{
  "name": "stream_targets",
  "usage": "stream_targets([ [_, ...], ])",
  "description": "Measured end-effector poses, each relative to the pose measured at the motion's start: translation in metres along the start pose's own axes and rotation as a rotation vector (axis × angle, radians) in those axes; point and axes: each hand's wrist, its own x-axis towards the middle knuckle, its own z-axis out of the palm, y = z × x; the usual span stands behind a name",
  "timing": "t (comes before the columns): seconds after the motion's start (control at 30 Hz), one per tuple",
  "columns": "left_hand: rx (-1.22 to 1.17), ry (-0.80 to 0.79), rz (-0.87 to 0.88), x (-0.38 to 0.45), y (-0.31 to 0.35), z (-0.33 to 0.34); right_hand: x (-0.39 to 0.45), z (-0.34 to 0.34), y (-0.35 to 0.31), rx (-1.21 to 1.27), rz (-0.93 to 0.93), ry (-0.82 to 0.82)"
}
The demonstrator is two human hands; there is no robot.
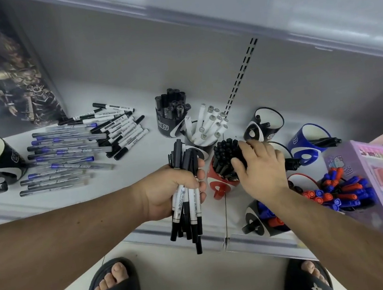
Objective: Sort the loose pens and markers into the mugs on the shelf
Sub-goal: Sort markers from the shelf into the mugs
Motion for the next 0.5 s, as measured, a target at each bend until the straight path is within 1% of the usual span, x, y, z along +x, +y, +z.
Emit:
stream_targets([
  [0.1,-0.017,-0.005,-0.007,0.001,0.0,0.001,0.002,-0.007,-0.001,-0.05,-0.004,-0.108],
  [0.2,-0.02,-0.012,-0.008,0.001,-0.001,0.002,0.011,-0.019,-0.007,-0.173,0.003,-0.233],
  [0.27,-0.012,-0.019,-0.008,0.001,-0.001,0.003,0.013,-0.024,-0.01,-0.211,-0.001,-0.293],
  [0.4,-0.024,-0.019,-0.012,0.002,0.0,0.004,0.001,-0.015,-0.019,-0.135,-0.061,-0.455],
  [0.43,-0.032,-0.017,-0.016,0.001,0.0,0.004,-0.004,-0.012,-0.021,-0.121,-0.085,-0.481],
  [0.5,-0.037,-0.008,-0.024,0.002,0.0,0.004,-0.005,-0.012,-0.02,-0.099,-0.055,-0.496],
])
